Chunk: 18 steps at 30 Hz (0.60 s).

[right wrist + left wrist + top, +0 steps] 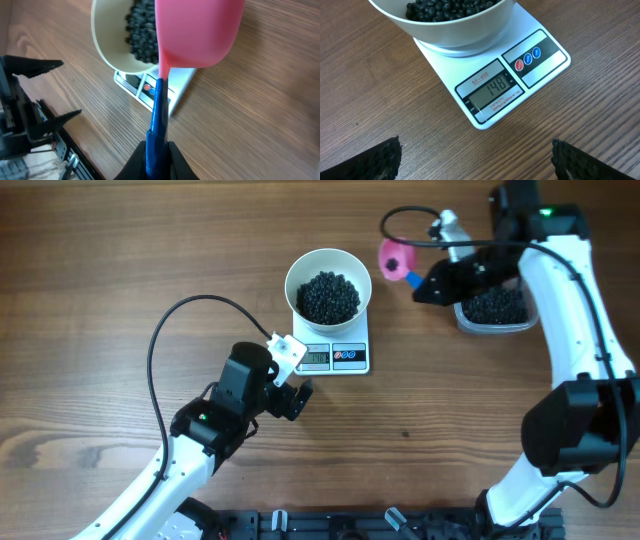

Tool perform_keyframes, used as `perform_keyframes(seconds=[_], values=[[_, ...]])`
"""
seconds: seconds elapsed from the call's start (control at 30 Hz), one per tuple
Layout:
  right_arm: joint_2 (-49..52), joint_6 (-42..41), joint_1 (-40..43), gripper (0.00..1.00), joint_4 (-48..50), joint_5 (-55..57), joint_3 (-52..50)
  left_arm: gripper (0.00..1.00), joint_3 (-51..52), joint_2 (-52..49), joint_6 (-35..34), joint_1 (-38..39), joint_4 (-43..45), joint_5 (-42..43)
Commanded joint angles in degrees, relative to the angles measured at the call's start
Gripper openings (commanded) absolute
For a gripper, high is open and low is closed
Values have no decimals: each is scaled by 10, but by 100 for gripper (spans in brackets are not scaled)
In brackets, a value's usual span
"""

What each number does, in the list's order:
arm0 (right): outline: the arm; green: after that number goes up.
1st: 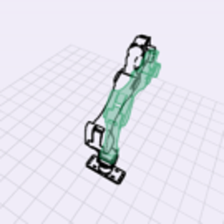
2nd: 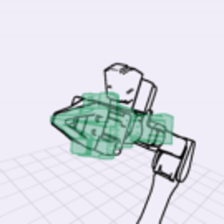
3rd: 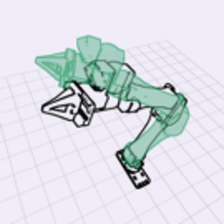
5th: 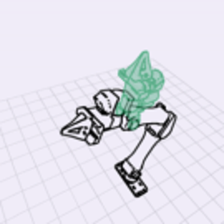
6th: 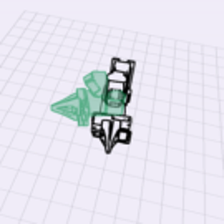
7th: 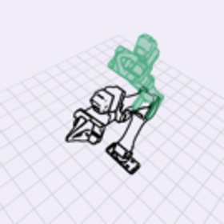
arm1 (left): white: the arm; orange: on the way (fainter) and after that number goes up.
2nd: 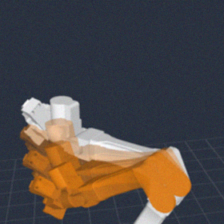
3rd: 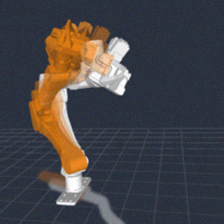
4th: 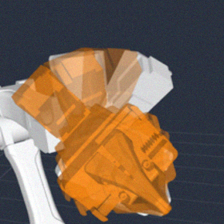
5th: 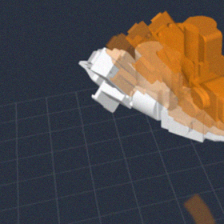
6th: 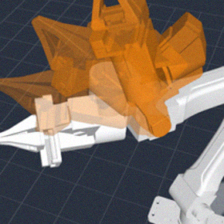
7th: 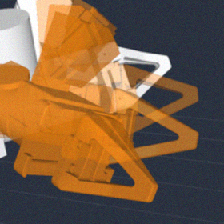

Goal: Scoop item into bowl and weigh 150g on scale
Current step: 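Scoop a small amount of black beans from the tub with the right gripper, then carry the pink scoop over the white bowl and tip beans in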

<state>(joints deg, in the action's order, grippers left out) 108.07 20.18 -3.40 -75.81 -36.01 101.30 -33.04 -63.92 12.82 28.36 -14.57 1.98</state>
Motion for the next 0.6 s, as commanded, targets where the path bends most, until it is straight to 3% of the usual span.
perform_keyframes(seconds=[0.0,0.27,0.57], values=[[-16,-22,-42,4,16,13,16,100,2,0,3,-5,0,-3],[-16,-44,-126,4,43,116,16,100,2,0,3,-5,0,-3],[-16,-52,-162,4,55,177,16,100,2,0,3,-5,0,-3]])
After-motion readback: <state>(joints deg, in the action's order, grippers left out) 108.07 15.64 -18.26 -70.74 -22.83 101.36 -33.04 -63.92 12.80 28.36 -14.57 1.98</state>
